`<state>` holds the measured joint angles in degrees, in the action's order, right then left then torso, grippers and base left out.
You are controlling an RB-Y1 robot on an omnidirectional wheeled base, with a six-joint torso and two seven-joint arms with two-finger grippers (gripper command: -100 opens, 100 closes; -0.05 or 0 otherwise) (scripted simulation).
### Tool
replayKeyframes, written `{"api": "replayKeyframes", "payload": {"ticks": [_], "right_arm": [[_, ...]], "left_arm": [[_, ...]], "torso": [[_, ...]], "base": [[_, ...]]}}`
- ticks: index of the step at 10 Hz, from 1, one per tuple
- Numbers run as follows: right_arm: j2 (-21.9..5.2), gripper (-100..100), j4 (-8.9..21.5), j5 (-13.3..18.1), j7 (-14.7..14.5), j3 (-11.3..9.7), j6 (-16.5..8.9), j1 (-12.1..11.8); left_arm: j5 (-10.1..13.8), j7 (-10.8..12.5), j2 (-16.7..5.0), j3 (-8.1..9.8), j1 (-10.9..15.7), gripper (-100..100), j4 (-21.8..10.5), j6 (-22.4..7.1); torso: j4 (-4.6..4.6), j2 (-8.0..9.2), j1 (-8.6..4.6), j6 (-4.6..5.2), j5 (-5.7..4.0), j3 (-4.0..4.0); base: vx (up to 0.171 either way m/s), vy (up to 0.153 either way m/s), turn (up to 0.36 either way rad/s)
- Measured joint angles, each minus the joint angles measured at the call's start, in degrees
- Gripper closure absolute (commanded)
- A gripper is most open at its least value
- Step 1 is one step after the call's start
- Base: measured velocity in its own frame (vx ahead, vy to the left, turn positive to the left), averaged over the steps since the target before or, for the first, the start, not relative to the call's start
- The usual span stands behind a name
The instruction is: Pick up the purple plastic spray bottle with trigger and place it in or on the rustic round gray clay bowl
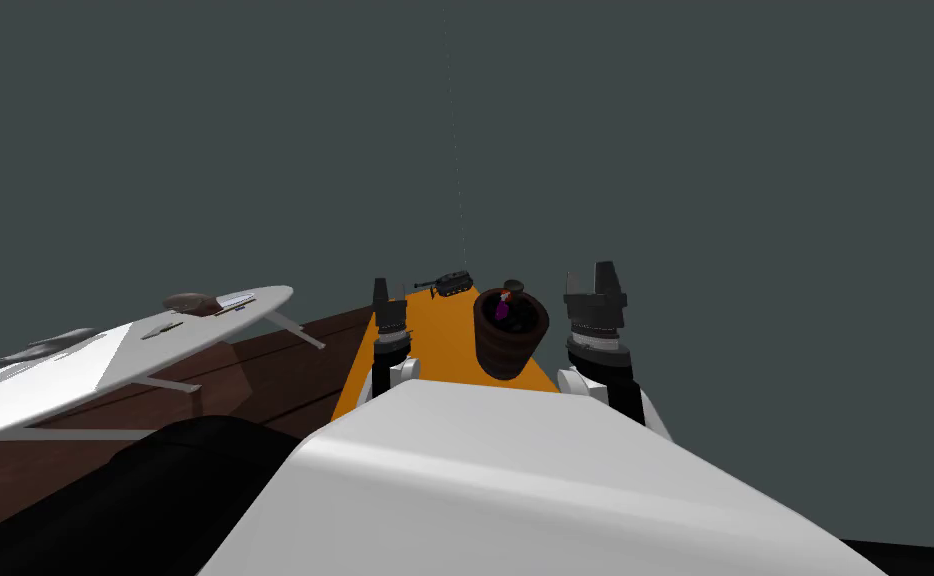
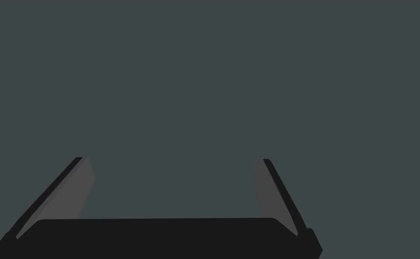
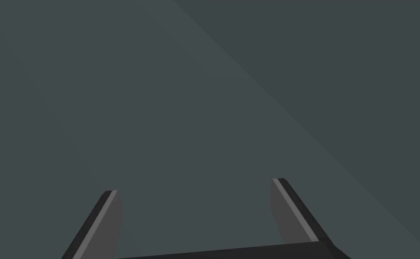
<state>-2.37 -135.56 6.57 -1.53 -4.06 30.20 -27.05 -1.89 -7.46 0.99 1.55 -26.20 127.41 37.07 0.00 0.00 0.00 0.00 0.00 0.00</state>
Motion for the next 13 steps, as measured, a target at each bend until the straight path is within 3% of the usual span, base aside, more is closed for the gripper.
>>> {"api": "replayKeyframes", "payload": {"ticks": [4, 6, 8, 13], "right_arm": [[-3.6, -100, 2.8, 0.5, -3.8, 0.4, -1.3, -1.2], [-4.2, -100, 5.5, 0.9, -6.8, 0.5, -2.1, -1.5], [-5.4, -100, 8.0, 0.6, -9.6, 1.8, -3.1, -2.6], [-5.2, -100, 12.5, 1.5, -15.9, 2.0, -5.5, -3.9]], "left_arm": [[0.0, 0.0, 0.0, -0.01, 0.0, 0, 0.0, 0.0], [0.0, 0.0, 0.0, -0.01, 0.0, 0, 0.0, 0.0], [0.0, 0.0, 0.0, -0.01, 0.0, 0, 0.0, 0.0], [0.0, 0.0, 0.0, 0.00, 0.0, 0, 0.0, 0.0]], "torso": [[-0.12, -0.53, 0.45, 0.01, 0.10, -0.30], [-0.15, -0.65, 0.65, 0.00, 0.14, -0.37], [-0.17, -0.72, 0.73, 0.00, 0.16, -0.42], [-0.09, -0.34, 0.32, 0.01, 0.08, -0.21]], "base": [[0.138, 0.125, -0.138], [0.173, 0.183, -0.160], [0.142, 0.169, -0.129], [0.092, 0.133, -0.207]]}}
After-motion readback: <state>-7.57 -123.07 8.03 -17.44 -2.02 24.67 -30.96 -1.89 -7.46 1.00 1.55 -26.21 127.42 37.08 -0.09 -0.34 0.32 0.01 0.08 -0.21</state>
